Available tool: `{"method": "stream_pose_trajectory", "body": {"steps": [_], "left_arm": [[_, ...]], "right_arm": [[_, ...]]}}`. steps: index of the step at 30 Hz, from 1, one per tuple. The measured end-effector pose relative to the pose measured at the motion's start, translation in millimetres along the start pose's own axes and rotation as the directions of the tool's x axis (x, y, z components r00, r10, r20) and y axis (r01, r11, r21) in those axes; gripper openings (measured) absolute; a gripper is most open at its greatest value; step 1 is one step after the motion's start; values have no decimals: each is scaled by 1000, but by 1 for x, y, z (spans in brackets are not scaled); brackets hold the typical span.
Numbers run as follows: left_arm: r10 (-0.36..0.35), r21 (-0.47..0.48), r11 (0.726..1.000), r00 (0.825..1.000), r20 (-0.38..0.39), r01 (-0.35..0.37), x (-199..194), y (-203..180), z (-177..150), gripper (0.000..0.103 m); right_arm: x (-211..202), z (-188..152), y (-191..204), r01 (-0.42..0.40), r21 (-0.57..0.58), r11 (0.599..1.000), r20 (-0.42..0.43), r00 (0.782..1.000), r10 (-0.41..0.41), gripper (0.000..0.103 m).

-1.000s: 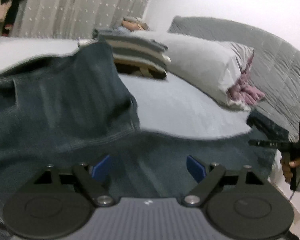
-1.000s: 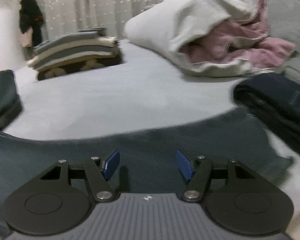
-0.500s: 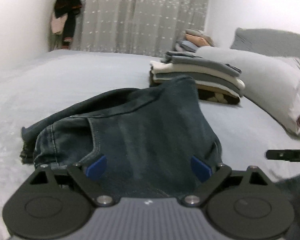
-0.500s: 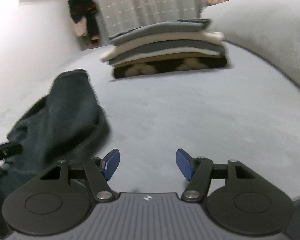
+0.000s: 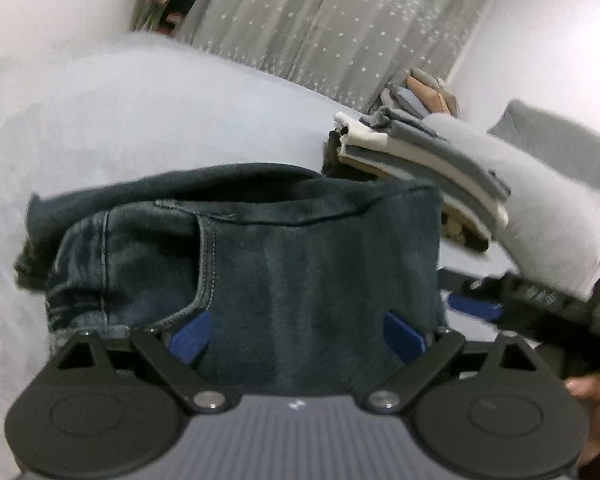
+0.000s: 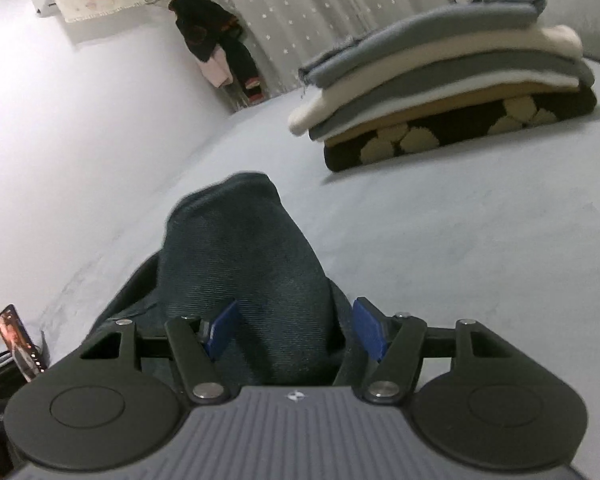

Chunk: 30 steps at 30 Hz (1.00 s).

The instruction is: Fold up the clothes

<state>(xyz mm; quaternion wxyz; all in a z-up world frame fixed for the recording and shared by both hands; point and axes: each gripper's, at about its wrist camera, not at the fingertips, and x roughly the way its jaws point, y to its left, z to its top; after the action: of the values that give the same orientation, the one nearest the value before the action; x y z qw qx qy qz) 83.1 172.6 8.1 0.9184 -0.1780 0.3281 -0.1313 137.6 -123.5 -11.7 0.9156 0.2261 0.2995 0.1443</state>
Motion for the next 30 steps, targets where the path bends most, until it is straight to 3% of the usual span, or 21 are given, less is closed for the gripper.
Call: {"method": "stream_pose_trajectory", "body": {"steps": [3, 4, 6, 7, 8, 15, 19, 24, 27, 29, 30], "left_arm": [[-13, -25, 1000, 1000, -4, 13, -1, 3, 1, 94], [-14, -27, 1000, 1000, -1, 14, -2, 3, 1, 94], [-17, -32, 999, 1000, 7, 18, -3, 4, 1, 94], [-20, -34, 999, 1000, 13, 21, -4, 4, 2, 94], [-23, -37, 999, 1000, 21, 24, -6, 5, 2, 94], [-89, -54, 994, 986, 140, 98, -29, 10, 6, 94], [-129, -68, 987, 969, 212, 146, -43, 14, 7, 94], [-92, -93, 989, 970, 225, 115, -44, 18, 8, 93], [-37, -116, 991, 981, 192, 60, -38, 23, 9, 80], [14, -144, 989, 989, 150, 8, -32, 29, 9, 56], [39, -158, 987, 991, 128, -19, -29, 32, 10, 54]], "right_arm": [[8, -3, -3, -13, 44, 999, 4, 1000, 12, 66], [10, -3, -4, -23, 59, 998, 10, 1000, 22, 61], [10, -6, -2, -39, 70, 997, 11, 999, 39, 41], [8, -7, 1, -52, 72, 996, 15, 999, 51, 25], [5, -8, 4, -66, 74, 995, 19, 998, 65, 19], [-22, -16, 52, -205, -34, 978, 38, 978, 206, 16], [-28, -30, 91, -270, -138, 953, -34, 963, 267, 16], [-27, -56, 121, -291, -267, 919, -138, 955, 262, 16], [-26, -71, 131, -286, -326, 901, -188, 954, 235, 17], [-26, -75, 137, -282, -347, 895, -202, 954, 222, 21], [-28, -74, 140, -280, -349, 894, -202, 954, 220, 22]]}}
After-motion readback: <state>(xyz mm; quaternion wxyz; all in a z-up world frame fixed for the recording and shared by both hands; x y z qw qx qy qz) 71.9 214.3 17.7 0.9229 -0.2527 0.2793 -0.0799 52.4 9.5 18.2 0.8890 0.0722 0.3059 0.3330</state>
